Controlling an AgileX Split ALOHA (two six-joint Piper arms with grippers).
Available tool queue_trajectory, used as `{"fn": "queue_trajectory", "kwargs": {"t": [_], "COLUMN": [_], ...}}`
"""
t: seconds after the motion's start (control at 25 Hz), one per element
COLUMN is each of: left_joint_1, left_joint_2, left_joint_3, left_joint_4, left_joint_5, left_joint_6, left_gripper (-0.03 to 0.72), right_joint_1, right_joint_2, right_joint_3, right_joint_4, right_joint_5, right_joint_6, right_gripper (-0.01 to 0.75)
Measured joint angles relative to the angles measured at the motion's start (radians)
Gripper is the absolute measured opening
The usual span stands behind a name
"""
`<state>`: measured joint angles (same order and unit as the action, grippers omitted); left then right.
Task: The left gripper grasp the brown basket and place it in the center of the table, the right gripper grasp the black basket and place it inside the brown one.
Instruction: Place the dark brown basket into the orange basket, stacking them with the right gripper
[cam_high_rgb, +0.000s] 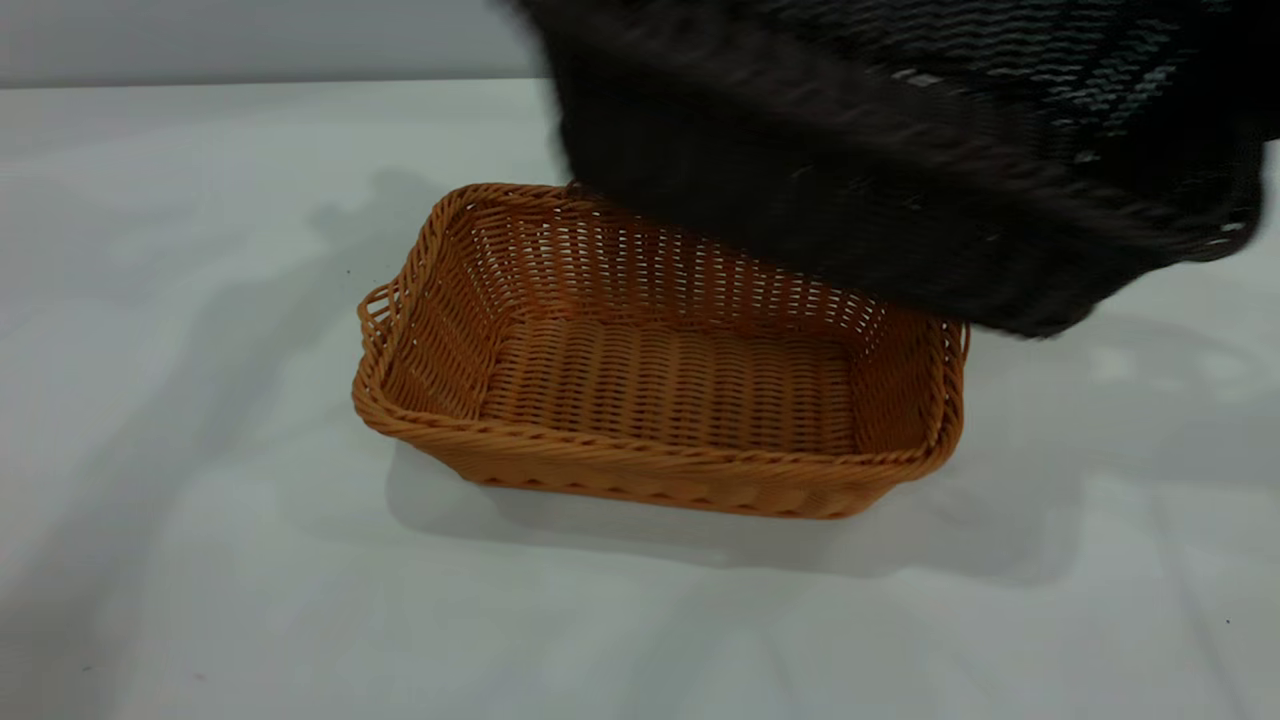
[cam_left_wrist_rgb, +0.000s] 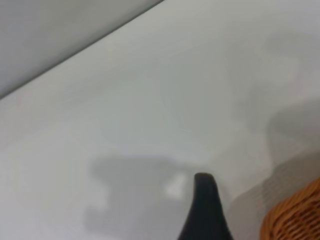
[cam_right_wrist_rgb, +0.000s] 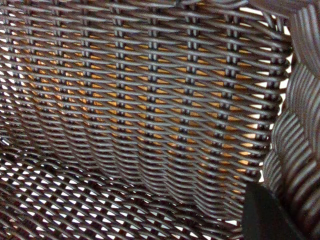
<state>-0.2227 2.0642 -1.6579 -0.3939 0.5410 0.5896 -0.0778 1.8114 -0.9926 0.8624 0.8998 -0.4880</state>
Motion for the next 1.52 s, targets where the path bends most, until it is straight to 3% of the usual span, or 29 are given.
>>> {"fn": "queue_trajectory", "kwargs": {"t": [0.16,0.32,1.24,1.36,1.52], "left_joint_1": [0.014,0.014,0.014,0.014,0.014], "left_joint_2": [0.000,0.000,0.000,0.000,0.000], "left_joint_3": [0.000,0.000,0.000,0.000,0.000], "left_joint_4": [0.003,0.003,0.003,0.003,0.003], "left_joint_5": [0.018,0.022,0.048,0.050,0.050], "left_joint_6": [-0.001,-0.001,0.000,0.000,0.000], "left_gripper": [0.509,0.509,0.509,0.509,0.509], "right_joint_1": [0.158,0.239,0.329,0.329,0.329], "right_joint_2": [0.000,0.022,0.178,0.178,0.178], "right_joint_3": [-0.018,-0.019,-0.028,-0.028,-0.028], "right_joint_4": [-0.061,-0.062,-0.025,-0.016,-0.006], "right_joint_5": [-0.069,-0.148,-0.318,-0.325,-0.323], "right_joint_6": [0.118,0.165,0.075,0.070,0.067], "right_gripper": [0.081,0.081,0.094,0.157,0.337]}}
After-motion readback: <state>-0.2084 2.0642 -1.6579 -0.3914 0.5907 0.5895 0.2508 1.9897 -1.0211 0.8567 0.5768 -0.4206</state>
